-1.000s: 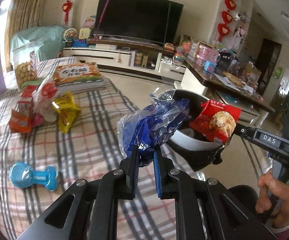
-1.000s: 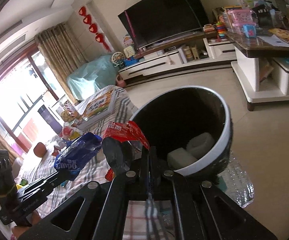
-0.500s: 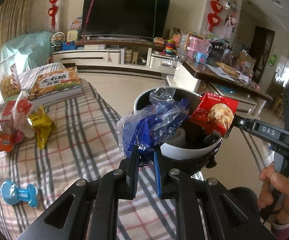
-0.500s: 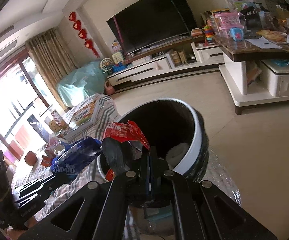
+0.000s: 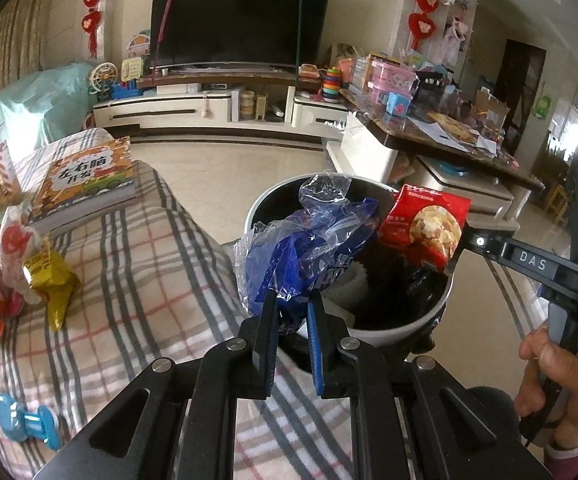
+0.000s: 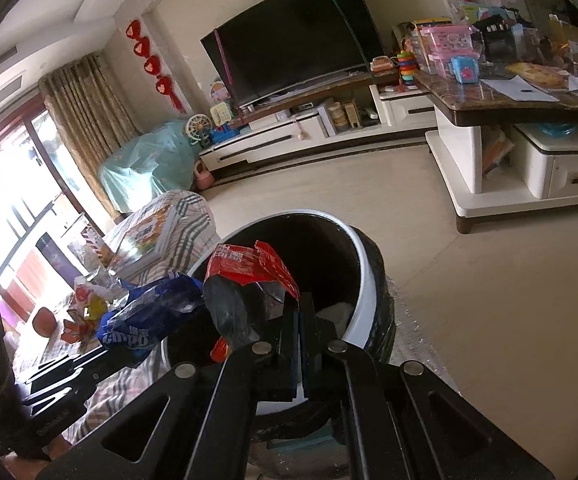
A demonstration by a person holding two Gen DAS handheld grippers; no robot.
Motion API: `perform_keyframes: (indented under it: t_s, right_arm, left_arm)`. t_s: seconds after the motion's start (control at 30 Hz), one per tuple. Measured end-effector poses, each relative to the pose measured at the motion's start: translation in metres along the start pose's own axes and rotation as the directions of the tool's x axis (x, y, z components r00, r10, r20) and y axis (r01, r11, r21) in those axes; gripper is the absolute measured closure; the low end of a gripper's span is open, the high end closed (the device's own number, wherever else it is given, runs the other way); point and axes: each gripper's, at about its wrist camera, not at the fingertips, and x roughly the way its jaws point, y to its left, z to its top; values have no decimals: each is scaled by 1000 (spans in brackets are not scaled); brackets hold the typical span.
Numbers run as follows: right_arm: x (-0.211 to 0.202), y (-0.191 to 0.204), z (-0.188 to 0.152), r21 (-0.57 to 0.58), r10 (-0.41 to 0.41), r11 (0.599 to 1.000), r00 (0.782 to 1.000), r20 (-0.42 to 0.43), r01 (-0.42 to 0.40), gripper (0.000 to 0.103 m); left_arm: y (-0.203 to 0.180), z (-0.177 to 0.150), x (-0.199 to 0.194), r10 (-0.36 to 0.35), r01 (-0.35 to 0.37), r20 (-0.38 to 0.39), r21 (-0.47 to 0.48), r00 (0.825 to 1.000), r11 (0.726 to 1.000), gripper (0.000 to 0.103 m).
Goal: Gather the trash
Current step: 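Carry the blue bag and red wrapper over the trash bin, then open both tools to drop the bag and wrapper into the bin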
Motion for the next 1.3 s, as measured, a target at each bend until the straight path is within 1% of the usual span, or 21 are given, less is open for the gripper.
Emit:
perform_keyframes:
  t_s: [0.13, 0.37, 0.5, 0.7, 0.87, 0.9, 0.93, 0.97, 1.03, 1.07, 1.17, 1.2, 1.23, 1.3]
  right_arm:
    - [3, -2, 4, -8, -9, 1000, 1000, -5, 9, 102]
    - [11, -3, 6, -14, -15, 1000, 1000, -22, 15, 102]
    - [16, -4, 8, -16, -16, 1000, 999, -32, 15, 97]
    - [24, -4, 12, -23, -22, 1000, 999, -48, 21, 97]
    - [26, -1, 13, -32, -27, 999, 998, -61, 25, 95]
    - [25, 0, 13, -34, -32, 999, 998, -61, 30, 90]
    - [24, 0, 12, -34, -35, 999, 998, -60, 33, 82]
    - [23, 0, 12, -28, -33, 999, 998, -58, 31, 77]
    - [20, -1, 10, -17, -28, 999, 998, -53, 27, 57]
    - [19, -1, 9, -16, -29, 999, 998, -51, 29, 54]
    - [13, 2, 6, -7, -19, 1000, 999, -44, 19, 54]
    - [13, 3, 7, -4, -14, 1000, 999, -42, 14, 49]
    - [11, 4, 6, 2, -4, 1000, 999, -37, 4, 38]
    - [6, 10, 4, 4, 11, 1000, 1000, -22, -11, 26]
  left_arm:
    - [-6, 6, 5, 4, -4, -5, 18, 1000, 1000, 91]
    - [-9, 14, 16, -3, 3, -19, 14, 1000, 1000, 90]
    - [-10, 18, 21, 0, 1, -24, 15, 1000, 1000, 90]
    - [-16, 23, 28, 0, 1, -39, 19, 999, 1000, 89]
    - [-18, 26, 25, -4, 4, -36, 7, 999, 1000, 73]
    - [-19, 25, 24, 0, 0, -34, 7, 999, 1000, 66]
    - [-19, 25, 22, 3, -3, -29, 7, 1000, 1000, 61]
    - [-19, 23, 19, 4, -4, -23, 5, 1000, 1000, 59]
    - [-17, 19, 16, 2, -2, -23, -4, 1000, 1000, 57]
    - [-15, 17, 15, 0, -1, -24, -10, 1000, 1000, 57]
    - [-8, 11, 9, 2, -3, -22, -32, 1000, 999, 54]
    - [-6, 8, 6, 6, -6, -21, -41, 1000, 999, 53]
    - [-3, 5, 2, 10, -11, -18, -51, 1000, 999, 52]
    - [2, -3, -5, 16, -17, -10, -68, 1000, 998, 50]
